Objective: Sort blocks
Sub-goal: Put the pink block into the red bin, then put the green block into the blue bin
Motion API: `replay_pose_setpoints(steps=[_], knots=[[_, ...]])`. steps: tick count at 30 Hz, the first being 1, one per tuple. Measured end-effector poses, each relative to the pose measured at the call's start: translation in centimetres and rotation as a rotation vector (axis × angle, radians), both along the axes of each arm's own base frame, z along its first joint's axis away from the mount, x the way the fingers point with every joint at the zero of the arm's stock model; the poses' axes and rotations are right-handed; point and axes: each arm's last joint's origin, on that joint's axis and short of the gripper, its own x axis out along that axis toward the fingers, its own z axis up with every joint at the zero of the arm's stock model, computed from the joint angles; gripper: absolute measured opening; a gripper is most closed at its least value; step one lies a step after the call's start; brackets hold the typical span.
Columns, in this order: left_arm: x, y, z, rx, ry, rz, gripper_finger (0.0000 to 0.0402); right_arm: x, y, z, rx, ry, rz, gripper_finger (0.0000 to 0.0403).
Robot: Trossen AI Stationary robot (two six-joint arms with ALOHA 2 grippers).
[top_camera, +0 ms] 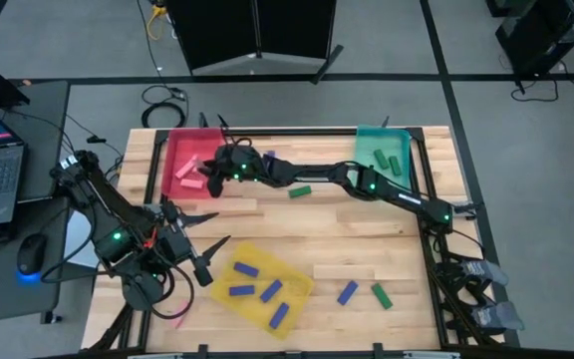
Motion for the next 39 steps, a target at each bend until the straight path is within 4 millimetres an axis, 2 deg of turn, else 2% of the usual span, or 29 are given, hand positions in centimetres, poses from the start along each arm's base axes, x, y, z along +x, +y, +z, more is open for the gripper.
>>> replay_pose_setpoints(steps=[4,11,15,18,22,25,28,31,33,39], knots=[[0.0,0.0,0.0,0.001,0.001,0.0,0.0268,-0.1,-0.6,-0.1,0.021,0.003,-0.016,0.0116],[0.0,0.0,0.0,-0.014,-0.008,0.002,0.0268,0.0,-0.4,0.5,-0.016,-0.026,0.039,0.0263],[0.0,0.0,0.0,-0.019,-0.011,0.002,0.0268,-0.2,-0.8,1.3,-0.01,-0.071,0.11,0.0299],[0.0,0.0,0.0,-0.039,-0.023,0.005,0.0268,-0.6,-1.3,2.9,-0.019,-0.102,0.125,0.03],[0.0,-0.1,-0.1,-0.076,-0.022,-0.021,0.0268,-1.1,-1.5,5.2,-0.04,-0.164,0.125,0.0279],[0.0,-0.1,-0.1,-0.099,-0.027,-0.027,0.0268,-1.5,-1.1,6.2,-0.055,-0.261,0.159,0.0254],[0.0,-0.1,-0.1,-0.114,-0.033,-0.027,0.0268,-2.3,-0.5,6.3,-0.058,-0.339,0.184,0.0227],[0.0,0.0,-0.3,-0.129,-0.035,-0.026,0.0268,-4.2,0.2,5.5,-0.045,-0.389,0.219,0.02],[-0.2,0.1,-0.5,-0.145,-0.03,-0.026,0.0268,-6.4,0.7,4.8,-0.048,-0.409,0.227,0.0185],[0.2,1.1,-2.9,-0.212,0.017,0.002,0.0268,-16.1,1.8,4.4,-0.123,-0.407,0.107,0.0149]])
